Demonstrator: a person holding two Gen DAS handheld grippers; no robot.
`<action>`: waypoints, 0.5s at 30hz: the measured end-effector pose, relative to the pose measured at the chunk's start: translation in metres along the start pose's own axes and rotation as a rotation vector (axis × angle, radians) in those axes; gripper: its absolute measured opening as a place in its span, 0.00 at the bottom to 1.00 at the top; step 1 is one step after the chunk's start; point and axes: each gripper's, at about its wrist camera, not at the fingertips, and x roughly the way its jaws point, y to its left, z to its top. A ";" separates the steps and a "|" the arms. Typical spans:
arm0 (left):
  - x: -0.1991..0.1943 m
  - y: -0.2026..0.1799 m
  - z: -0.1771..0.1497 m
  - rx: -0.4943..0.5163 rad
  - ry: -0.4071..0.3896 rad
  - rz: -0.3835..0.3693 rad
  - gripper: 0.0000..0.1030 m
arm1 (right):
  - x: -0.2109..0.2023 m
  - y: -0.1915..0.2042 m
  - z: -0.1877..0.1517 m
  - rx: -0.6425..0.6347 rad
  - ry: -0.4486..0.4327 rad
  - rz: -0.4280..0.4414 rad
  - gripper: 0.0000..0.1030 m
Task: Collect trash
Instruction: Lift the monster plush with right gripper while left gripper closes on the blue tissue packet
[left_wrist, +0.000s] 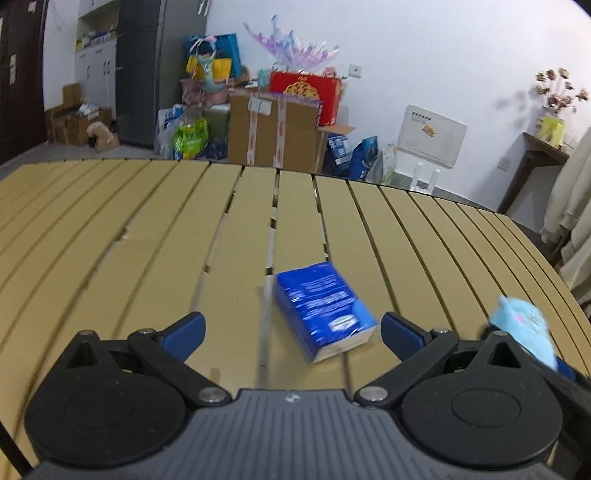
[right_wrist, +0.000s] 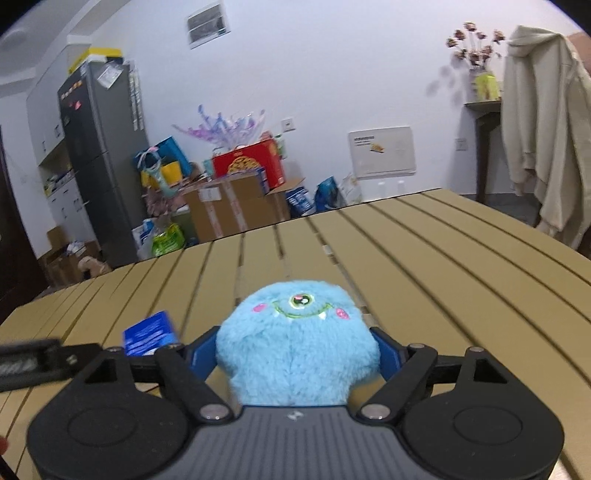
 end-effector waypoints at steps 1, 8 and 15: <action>0.007 -0.008 0.002 -0.010 0.008 0.010 1.00 | 0.000 -0.007 0.001 0.002 -0.010 -0.019 0.80; 0.041 -0.033 0.007 -0.012 0.069 0.087 1.00 | 0.005 -0.055 0.005 0.037 -0.025 -0.104 0.80; 0.047 -0.044 0.001 0.016 0.098 0.085 0.60 | 0.010 -0.066 0.008 0.050 -0.027 -0.095 0.80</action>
